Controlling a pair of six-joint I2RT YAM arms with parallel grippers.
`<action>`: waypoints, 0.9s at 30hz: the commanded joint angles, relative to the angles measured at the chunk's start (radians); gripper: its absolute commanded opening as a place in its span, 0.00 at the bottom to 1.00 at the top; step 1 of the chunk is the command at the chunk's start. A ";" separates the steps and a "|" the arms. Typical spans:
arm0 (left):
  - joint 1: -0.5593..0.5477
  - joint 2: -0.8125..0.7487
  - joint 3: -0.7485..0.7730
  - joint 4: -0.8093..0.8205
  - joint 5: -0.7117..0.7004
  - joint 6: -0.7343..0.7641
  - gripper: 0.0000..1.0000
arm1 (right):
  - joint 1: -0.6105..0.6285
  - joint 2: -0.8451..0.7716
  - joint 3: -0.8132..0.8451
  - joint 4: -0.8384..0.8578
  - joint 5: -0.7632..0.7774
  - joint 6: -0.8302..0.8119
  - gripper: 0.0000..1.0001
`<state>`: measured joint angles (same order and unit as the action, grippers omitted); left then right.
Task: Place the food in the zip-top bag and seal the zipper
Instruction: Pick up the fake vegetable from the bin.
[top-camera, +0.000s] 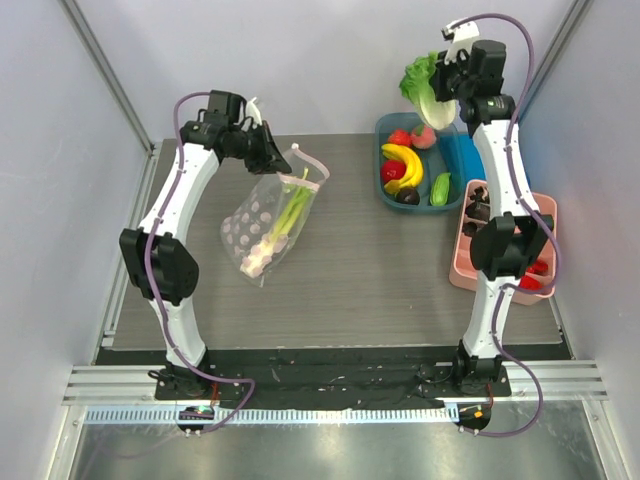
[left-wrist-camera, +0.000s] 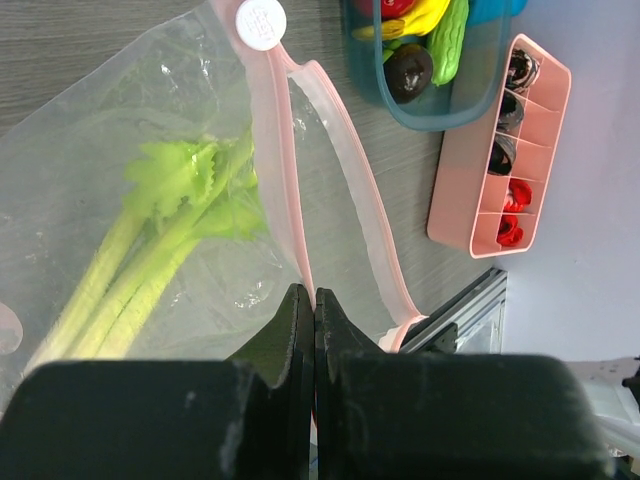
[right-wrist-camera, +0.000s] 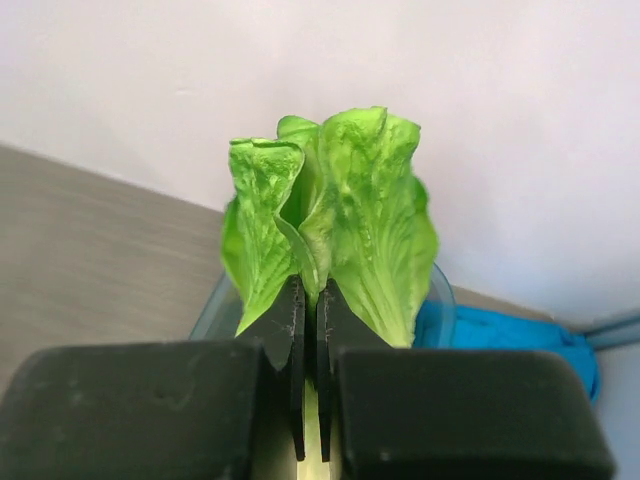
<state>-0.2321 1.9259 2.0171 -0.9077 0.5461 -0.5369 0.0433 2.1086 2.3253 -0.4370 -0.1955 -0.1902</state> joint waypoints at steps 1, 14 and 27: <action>0.013 -0.085 -0.020 0.049 0.037 0.018 0.00 | 0.027 -0.058 -0.049 -0.162 -0.166 -0.168 0.01; 0.025 -0.145 -0.109 0.078 0.052 0.026 0.00 | 0.089 0.056 -0.052 -0.491 -0.171 -0.672 0.01; 0.025 -0.153 -0.130 0.087 0.063 0.014 0.00 | 0.196 0.197 0.080 -0.687 0.093 -0.861 0.75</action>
<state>-0.2138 1.8294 1.8919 -0.8661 0.5785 -0.5323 0.2146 2.3085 2.3592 -1.0695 -0.1829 -0.9768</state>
